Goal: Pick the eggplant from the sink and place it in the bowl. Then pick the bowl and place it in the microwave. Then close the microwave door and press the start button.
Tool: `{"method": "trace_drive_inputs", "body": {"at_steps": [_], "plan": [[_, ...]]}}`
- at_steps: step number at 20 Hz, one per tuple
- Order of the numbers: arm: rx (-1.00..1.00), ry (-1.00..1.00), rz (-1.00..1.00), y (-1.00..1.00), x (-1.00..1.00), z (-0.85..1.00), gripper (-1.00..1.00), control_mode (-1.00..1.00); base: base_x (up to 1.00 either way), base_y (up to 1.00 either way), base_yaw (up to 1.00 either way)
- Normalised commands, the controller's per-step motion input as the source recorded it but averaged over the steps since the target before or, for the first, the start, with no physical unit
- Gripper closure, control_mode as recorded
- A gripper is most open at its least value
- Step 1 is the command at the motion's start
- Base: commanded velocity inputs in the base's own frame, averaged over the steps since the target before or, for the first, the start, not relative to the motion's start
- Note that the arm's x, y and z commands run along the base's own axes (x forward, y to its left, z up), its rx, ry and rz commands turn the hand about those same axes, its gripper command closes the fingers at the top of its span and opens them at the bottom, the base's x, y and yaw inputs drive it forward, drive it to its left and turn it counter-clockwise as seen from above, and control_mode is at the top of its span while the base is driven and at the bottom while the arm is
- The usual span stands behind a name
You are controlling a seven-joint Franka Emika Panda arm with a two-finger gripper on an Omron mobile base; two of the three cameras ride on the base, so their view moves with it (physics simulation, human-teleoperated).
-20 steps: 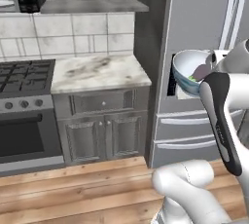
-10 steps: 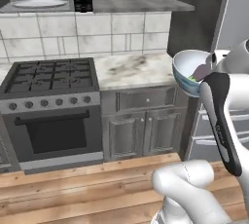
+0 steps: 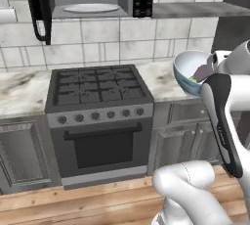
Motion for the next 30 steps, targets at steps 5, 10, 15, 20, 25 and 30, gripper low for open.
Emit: {"method": "trace_drive_inputs", "body": {"at_steps": [5,10,15,20,25,30], "plan": [[0.00,0.00,0.00,0.00,0.00,0.00,1.00,1.00,1.00,0.97,0.00],[0.00,0.00,0.00,0.00,0.00,0.00,1.00,1.00,0.55,0.35,0.03],[0.00,0.00,0.00,0.00,0.00,0.00,1.00,1.00,0.38,0.00,0.02],[0.00,0.00,0.00,0.00,0.00,0.00,1.00,1.00,0.74,0.08,0.02],[0.00,0.00,0.00,0.00,0.00,0.00,1.00,1.00,0.40,0.12,0.03],[0.00,0.00,0.00,0.00,0.00,0.00,1.00,1.00,-0.08,0.03,0.05]]}}
